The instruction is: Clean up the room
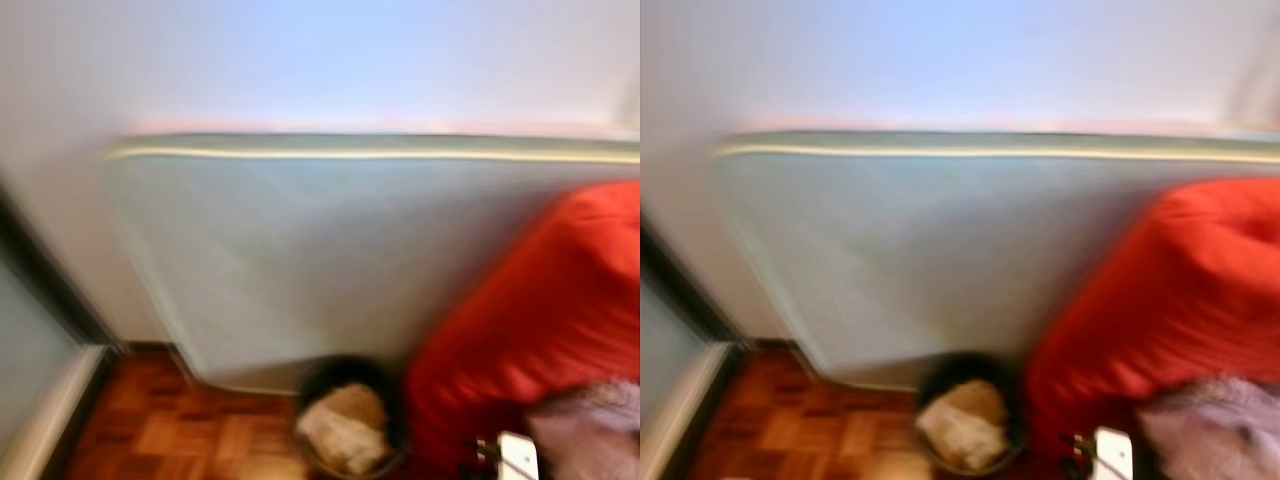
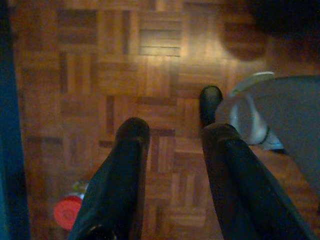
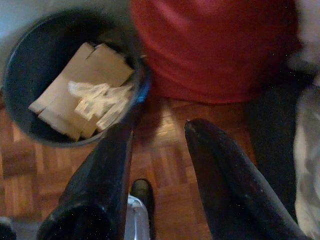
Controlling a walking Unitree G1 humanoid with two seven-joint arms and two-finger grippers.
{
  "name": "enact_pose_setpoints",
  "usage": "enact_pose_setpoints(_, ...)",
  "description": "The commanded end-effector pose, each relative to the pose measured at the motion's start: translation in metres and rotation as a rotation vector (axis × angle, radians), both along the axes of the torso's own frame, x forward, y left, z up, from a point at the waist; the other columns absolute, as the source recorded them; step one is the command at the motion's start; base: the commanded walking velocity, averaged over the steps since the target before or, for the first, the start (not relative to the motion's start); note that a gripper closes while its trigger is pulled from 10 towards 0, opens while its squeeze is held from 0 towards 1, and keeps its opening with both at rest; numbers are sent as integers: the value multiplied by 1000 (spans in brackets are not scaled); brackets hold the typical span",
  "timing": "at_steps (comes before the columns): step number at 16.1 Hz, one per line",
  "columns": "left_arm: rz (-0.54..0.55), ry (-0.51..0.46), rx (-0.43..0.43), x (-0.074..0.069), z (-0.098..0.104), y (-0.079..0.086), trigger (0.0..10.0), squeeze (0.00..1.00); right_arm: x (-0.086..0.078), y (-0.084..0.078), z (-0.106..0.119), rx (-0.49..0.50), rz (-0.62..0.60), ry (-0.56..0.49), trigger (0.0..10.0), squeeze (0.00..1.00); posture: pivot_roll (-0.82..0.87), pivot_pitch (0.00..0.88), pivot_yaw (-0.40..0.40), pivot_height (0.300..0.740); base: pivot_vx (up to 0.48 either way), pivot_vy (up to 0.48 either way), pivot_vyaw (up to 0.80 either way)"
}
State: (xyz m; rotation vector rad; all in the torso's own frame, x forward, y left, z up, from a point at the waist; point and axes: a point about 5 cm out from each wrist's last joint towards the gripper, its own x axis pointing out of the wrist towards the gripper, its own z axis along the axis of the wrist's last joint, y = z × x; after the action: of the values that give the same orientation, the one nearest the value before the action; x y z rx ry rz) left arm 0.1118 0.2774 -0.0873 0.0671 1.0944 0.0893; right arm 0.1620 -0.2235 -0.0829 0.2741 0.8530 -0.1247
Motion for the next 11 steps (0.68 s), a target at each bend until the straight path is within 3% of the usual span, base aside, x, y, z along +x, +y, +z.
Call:
enact_pose_setpoints(1,0,-5,-3,1,0,-1,10000,0,-6,-3,-2,-5,-7,22,10000,0,-7,0,-9,740,0,0,-775)
enact_pose_setpoints(11,1,-14,-9,3,1,-1,10000,0,-4,-3,-1,-3,-8,20,10000,0,-8,0,-7,740,0,0,-775)
